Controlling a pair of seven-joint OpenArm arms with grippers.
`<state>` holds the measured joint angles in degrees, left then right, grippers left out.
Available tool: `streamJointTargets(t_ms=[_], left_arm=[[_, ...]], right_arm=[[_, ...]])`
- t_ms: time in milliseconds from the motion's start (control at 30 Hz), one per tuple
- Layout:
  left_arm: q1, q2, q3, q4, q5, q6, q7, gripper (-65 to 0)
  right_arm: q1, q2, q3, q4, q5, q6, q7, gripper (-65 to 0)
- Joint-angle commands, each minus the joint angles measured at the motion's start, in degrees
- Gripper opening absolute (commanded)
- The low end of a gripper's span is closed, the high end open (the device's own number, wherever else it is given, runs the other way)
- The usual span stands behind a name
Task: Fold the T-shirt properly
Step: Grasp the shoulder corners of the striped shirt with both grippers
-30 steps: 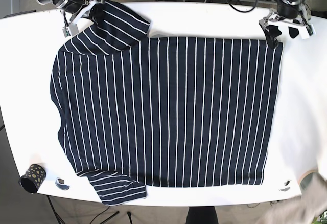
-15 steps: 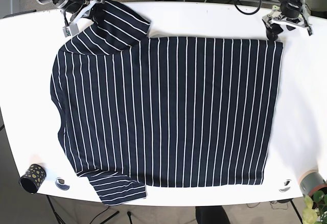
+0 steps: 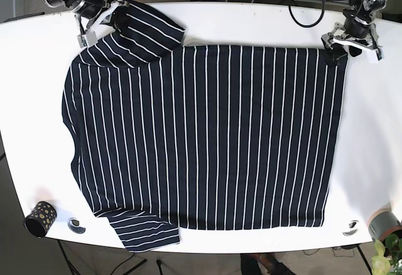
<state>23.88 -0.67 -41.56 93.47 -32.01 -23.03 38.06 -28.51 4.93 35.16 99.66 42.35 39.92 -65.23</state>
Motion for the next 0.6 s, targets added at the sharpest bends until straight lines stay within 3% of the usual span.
streamJointTargets(t_ms=[0,167,267,400,467,567], left_arm=[[-0.4,-0.3,1.2,-0.9,-0.1,-0.1,1.3,-12.6],[-1.0,-0.3,1.6,-3.0,-0.1,0.0,1.0,-12.8],[-1.0,-0.3,1.5,-3.6,-0.1,0.0,0.9,-19.0],[-2.1,-1.4,1.8,-5.2,-0.1,-0.1,1.1,-37.8],[-3.0,-1.8,2.8,-6.6,-0.1,0.0,1.2,-50.4],[-3.3,-3.1,3.5,-7.4,-0.1,0.0,1.2,-62.8]], right_arm=[[-0.2,0.6,0.2,0.8,0.7,0.08,0.0,-65.0],[-0.2,0.5,0.2,0.8,0.7,0.08,0.0,-65.0],[-0.2,0.5,0.2,0.7,0.7,0.08,0.0,-65.0],[-0.1,0.5,0.2,0.8,0.7,0.08,0.0,-65.0],[-0.1,0.5,0.2,0.8,0.7,0.08,0.0,-65.0],[0.5,0.5,0.2,0.6,0.7,0.08,0.0,-65.0]])
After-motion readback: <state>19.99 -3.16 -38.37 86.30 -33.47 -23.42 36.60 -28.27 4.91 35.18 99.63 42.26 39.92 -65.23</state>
